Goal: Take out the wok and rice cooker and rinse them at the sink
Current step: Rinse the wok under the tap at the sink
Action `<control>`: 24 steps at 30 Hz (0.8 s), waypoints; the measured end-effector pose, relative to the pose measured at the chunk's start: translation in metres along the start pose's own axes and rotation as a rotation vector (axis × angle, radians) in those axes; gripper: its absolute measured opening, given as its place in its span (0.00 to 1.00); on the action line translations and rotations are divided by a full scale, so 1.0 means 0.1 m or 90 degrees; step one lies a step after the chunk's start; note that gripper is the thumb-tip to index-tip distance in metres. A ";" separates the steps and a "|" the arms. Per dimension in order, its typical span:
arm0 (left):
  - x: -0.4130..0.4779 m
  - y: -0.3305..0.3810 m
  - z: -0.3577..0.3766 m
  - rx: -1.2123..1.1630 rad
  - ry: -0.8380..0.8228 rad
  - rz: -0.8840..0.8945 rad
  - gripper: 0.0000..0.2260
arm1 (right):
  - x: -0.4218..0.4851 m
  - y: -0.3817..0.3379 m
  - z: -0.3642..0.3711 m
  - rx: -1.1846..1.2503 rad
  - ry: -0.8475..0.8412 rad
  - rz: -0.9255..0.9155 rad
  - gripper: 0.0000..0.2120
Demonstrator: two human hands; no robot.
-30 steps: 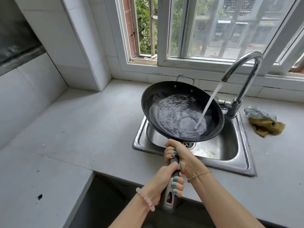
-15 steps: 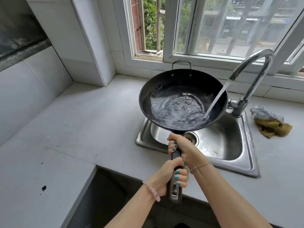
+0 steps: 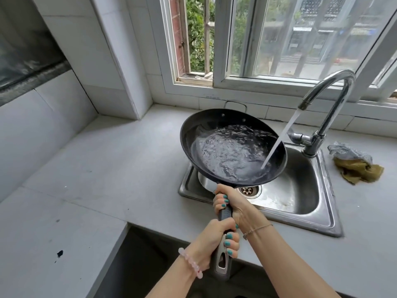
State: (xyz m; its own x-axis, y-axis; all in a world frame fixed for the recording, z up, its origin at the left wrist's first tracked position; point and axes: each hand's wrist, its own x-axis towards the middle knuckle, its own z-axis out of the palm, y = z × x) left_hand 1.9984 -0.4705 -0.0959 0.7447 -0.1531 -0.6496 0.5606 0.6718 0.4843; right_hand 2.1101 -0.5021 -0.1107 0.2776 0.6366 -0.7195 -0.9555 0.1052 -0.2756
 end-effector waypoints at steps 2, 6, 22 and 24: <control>0.00 -0.03 -0.03 0.009 0.013 0.005 0.14 | 0.02 0.04 -0.01 -0.020 -0.004 -0.007 0.26; -0.01 -0.03 -0.06 0.044 0.031 0.007 0.13 | 0.02 0.09 -0.01 -0.042 -0.004 -0.028 0.27; -0.04 -0.01 0.00 0.249 0.145 0.084 0.08 | 0.12 0.07 -0.12 0.129 -0.223 0.059 0.27; -0.06 0.02 0.00 0.279 0.163 0.098 0.08 | 0.17 0.07 -0.13 0.151 -0.270 0.081 0.30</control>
State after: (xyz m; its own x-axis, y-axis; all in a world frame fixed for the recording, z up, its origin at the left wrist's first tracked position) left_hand 1.9951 -0.4686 -0.0916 0.7485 0.1426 -0.6476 0.5914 0.2981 0.7492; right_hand 2.1098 -0.5000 -0.1331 0.1391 0.9049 -0.4022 -0.9893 0.1453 -0.0151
